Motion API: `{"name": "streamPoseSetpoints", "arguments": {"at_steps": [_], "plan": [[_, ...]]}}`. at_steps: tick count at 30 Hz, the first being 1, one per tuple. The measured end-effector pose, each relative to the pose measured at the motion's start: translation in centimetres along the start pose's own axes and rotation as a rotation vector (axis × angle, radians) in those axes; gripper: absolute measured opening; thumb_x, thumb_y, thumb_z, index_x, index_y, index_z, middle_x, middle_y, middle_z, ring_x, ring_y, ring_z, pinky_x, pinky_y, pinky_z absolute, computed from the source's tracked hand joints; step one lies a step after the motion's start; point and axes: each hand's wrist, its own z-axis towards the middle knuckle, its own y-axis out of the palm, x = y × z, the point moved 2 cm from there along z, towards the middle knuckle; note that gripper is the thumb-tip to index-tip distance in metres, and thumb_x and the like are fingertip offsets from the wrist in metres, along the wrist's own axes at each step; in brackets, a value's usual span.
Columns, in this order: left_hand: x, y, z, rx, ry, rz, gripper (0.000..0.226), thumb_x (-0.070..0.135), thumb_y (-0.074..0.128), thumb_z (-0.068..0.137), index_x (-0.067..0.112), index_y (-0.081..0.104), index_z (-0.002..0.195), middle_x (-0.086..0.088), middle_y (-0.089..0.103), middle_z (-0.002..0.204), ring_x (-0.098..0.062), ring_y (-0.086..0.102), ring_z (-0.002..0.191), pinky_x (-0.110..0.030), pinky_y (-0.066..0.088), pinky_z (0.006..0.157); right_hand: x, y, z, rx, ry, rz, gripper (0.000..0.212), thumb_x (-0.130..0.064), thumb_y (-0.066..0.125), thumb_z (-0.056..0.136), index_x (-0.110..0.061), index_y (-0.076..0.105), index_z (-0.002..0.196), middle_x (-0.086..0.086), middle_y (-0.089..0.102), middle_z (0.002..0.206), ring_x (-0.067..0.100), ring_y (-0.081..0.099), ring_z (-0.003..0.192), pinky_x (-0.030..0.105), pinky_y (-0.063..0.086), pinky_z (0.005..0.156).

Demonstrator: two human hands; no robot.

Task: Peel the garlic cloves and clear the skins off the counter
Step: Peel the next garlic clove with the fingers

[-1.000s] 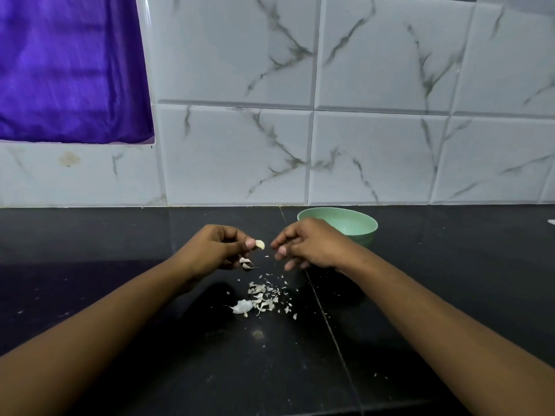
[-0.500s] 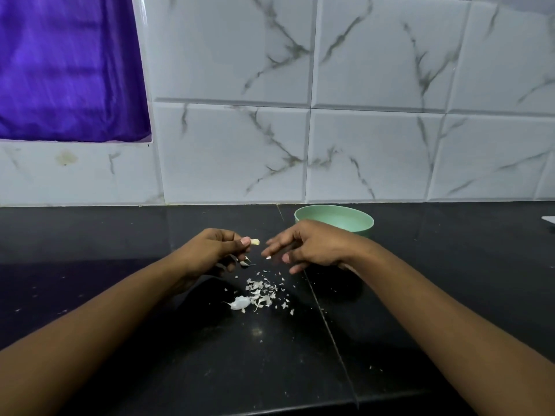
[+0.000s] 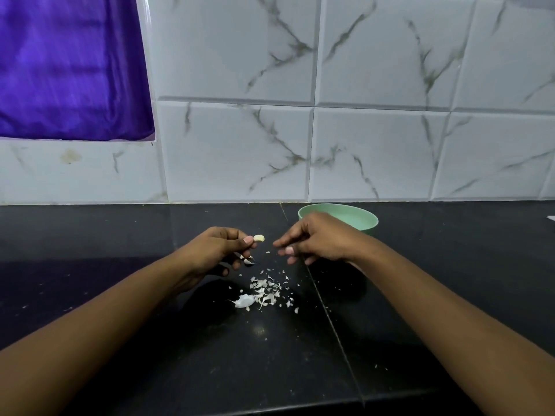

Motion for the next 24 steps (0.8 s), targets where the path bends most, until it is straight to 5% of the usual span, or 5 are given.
{"name": "streamPoseSetpoints", "arguments": {"at_steps": [7, 10, 15, 20, 24], "plan": [[0.1, 0.1, -0.1, -0.005, -0.002, 0.0, 0.016, 0.022, 0.057, 0.093, 0.013, 0.065, 0.082, 0.004, 0.061, 0.067, -0.004, 0.048, 0.045, -0.015, 0.032, 0.041, -1.7, -0.6, -0.7, 0.379, -0.116, -0.095, 0.04, -0.04, 0.082, 0.066, -0.016, 0.054, 0.05, 0.002, 0.06, 0.049, 0.01, 0.052, 0.042, 0.019, 0.042, 0.05], [0.1, 0.2, -0.2, -0.009, -0.004, 0.003, 0.016, 0.022, 0.056, 0.093, 0.012, 0.065, 0.083, 0.005, 0.062, 0.065, -0.004, 0.048, 0.045, -0.014, 0.031, 0.041, -1.3, -0.1, -0.5, 0.116, -0.051, -0.012, 0.012, -0.022, 0.064, 0.09, -0.012, 0.069, 0.09, 0.007, 0.074, 0.086, 0.01, 0.067, 0.061, 0.017, 0.05, 0.051], [0.1, 0.2, -0.2, -0.013, -0.013, -0.003, 0.017, 0.021, 0.056, 0.093, 0.014, 0.063, 0.08, 0.003, 0.061, 0.067, -0.004, 0.047, 0.044, -0.014, 0.031, 0.04, -0.6, -0.4, -0.8, -0.162, -0.081, -0.06, 0.041, 0.006, 0.052, 0.091, -0.017, 0.062, 0.123, -0.003, 0.049, 0.139, 0.011, 0.056, 0.119, 0.026, 0.058, 0.074], [0.1, 0.4, -0.3, -0.023, -0.014, -0.022, 0.017, 0.02, 0.057, 0.093, 0.015, 0.062, 0.078, 0.004, 0.06, 0.067, -0.003, 0.046, 0.045, -0.014, 0.031, 0.039, -1.7, -1.0, -1.1, 0.199, -0.154, 0.086, 0.011, -0.014, 0.081, 0.072, -0.01, 0.07, 0.073, 0.004, 0.071, 0.066, 0.014, 0.064, 0.05, 0.017, 0.047, 0.047], [0.3, 0.5, -0.4, -0.014, -0.008, -0.047, 0.013, 0.019, 0.059, 0.091, 0.014, 0.063, 0.08, 0.005, 0.059, 0.066, -0.004, 0.047, 0.044, -0.014, 0.03, 0.039, -1.5, -0.6, -0.6, 0.314, -0.156, -0.003, 0.027, -0.029, 0.079, 0.075, -0.017, 0.059, 0.062, -0.003, 0.06, 0.051, 0.009, 0.055, 0.043, 0.022, 0.046, 0.051]]}}
